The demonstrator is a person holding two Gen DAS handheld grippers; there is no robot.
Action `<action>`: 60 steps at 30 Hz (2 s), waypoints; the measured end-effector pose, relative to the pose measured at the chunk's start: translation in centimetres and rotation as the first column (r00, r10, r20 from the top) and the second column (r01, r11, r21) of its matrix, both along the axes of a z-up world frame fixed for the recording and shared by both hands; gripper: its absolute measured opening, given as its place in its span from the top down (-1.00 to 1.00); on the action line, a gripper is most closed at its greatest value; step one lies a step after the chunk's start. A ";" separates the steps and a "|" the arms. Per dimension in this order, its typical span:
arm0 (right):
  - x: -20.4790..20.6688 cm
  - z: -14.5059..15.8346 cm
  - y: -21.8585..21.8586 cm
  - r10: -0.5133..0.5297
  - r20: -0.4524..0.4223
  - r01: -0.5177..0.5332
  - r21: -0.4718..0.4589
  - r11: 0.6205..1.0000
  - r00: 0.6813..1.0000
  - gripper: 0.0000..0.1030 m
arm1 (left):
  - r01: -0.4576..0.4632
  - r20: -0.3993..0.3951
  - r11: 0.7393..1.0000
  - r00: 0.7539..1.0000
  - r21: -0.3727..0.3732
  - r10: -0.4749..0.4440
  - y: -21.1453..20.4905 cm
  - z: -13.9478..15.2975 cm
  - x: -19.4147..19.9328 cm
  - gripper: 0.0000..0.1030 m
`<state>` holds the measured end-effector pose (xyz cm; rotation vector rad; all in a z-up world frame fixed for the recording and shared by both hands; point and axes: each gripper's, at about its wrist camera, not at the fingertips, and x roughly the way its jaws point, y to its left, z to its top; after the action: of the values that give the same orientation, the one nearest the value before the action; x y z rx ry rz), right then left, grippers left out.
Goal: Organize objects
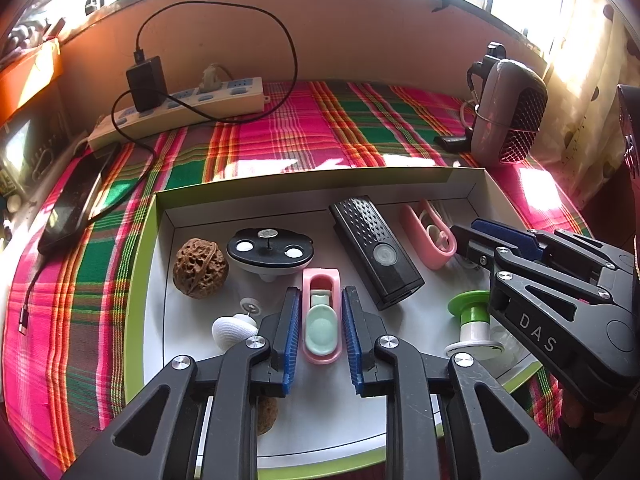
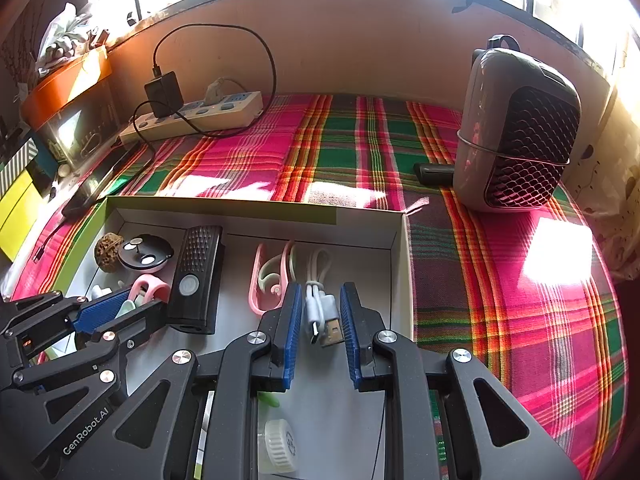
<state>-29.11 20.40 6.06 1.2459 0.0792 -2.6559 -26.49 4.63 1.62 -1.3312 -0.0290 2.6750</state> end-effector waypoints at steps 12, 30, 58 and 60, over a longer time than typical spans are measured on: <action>0.4 0.3 0.1 -0.017 -0.015 0.017 -0.007 1.000 1.000 0.39 | -0.020 0.000 1.000 1.000 -0.009 0.020 -0.6 0.1 0.0 0.45; 5.2 2.7 -0.3 -0.029 -0.077 0.026 -0.037 0.999 0.997 0.22 | -0.061 -0.077 0.997 0.995 -0.037 0.058 -0.7 2.5 4.0 0.45; 13.5 1.5 -1.8 -0.010 -0.049 0.010 -0.009 1.000 0.999 0.21 | -0.120 -0.058 0.990 0.992 -0.076 0.115 -1.5 1.2 11.9 0.45; 13.8 1.0 -1.9 -0.011 -0.035 0.011 0.002 1.000 0.999 0.21 | -0.129 -0.051 0.988 0.991 -0.081 0.125 -1.6 0.9 12.3 0.45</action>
<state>-15.35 18.54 7.06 1.2037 0.0805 -2.6885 -14.18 3.04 2.56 -1.3333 0.0040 2.8418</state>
